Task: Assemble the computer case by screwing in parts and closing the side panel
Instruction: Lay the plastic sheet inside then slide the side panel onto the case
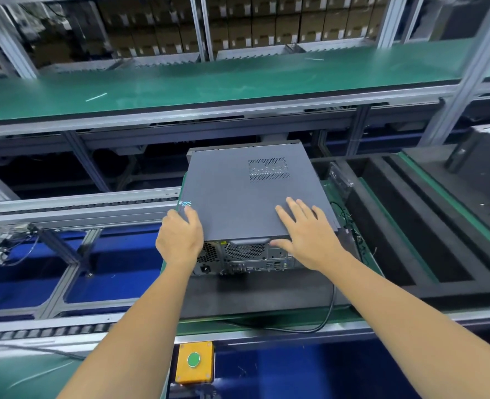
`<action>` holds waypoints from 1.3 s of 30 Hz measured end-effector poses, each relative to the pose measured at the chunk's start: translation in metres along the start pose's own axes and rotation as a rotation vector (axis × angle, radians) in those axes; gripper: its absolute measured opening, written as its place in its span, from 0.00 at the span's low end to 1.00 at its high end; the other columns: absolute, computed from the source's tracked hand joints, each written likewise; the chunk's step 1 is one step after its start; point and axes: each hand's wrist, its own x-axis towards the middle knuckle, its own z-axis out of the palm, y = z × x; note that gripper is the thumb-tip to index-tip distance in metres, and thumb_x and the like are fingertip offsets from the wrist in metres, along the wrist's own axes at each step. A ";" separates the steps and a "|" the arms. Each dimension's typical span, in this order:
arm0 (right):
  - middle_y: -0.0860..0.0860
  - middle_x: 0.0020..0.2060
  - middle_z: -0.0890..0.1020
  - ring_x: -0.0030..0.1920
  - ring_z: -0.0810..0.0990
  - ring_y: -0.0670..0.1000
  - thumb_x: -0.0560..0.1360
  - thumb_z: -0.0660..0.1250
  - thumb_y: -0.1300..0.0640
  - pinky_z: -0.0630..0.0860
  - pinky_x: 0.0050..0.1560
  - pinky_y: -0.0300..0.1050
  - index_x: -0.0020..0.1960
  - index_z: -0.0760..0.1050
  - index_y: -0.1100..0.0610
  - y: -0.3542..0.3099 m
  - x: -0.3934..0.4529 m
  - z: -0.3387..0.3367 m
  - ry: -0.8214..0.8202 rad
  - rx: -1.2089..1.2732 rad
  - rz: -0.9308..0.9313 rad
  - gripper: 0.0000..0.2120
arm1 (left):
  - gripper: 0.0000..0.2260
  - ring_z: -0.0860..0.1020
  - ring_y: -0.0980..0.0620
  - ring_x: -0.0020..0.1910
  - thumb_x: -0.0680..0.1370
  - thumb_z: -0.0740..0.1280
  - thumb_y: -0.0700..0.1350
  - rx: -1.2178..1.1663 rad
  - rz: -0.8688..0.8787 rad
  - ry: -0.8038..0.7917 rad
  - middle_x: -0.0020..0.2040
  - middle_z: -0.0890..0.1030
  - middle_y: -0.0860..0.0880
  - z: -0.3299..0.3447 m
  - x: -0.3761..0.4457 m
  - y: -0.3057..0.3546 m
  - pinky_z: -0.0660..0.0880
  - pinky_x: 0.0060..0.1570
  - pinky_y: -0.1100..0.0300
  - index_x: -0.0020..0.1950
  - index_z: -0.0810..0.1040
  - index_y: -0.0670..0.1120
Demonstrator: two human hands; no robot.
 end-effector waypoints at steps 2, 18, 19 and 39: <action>0.57 0.80 0.53 0.79 0.53 0.58 0.80 0.47 0.32 0.56 0.75 0.56 0.81 0.49 0.57 -0.003 0.001 -0.002 -0.002 -0.060 -0.022 0.39 | 0.21 0.71 0.44 0.37 0.80 0.50 0.57 0.022 0.011 -0.006 0.41 0.76 0.44 0.000 0.000 0.000 0.65 0.38 0.53 0.44 0.71 0.41; 0.58 0.79 0.58 0.79 0.56 0.57 0.82 0.50 0.38 0.55 0.77 0.54 0.80 0.54 0.59 -0.008 -0.003 0.004 0.073 0.052 -0.046 0.34 | 0.22 0.74 0.43 0.40 0.79 0.50 0.57 0.044 0.101 -0.015 0.43 0.77 0.44 -0.005 -0.007 -0.001 0.69 0.41 0.51 0.45 0.73 0.41; 0.58 0.79 0.58 0.79 0.56 0.57 0.82 0.50 0.38 0.55 0.77 0.54 0.80 0.54 0.60 -0.008 -0.003 0.004 0.081 0.061 -0.039 0.34 | 0.22 0.74 0.43 0.41 0.79 0.50 0.57 0.041 0.104 -0.014 0.43 0.77 0.44 -0.005 -0.007 -0.001 0.70 0.41 0.51 0.44 0.73 0.41; 0.58 0.54 0.79 0.56 0.77 0.60 0.78 0.50 0.44 0.71 0.55 0.53 0.54 0.77 0.63 0.005 0.008 -0.003 0.340 0.390 0.166 0.27 | 0.20 0.73 0.45 0.37 0.80 0.50 0.56 -0.066 0.062 0.011 0.38 0.75 0.48 -0.004 0.004 -0.007 0.65 0.37 0.54 0.37 0.70 0.45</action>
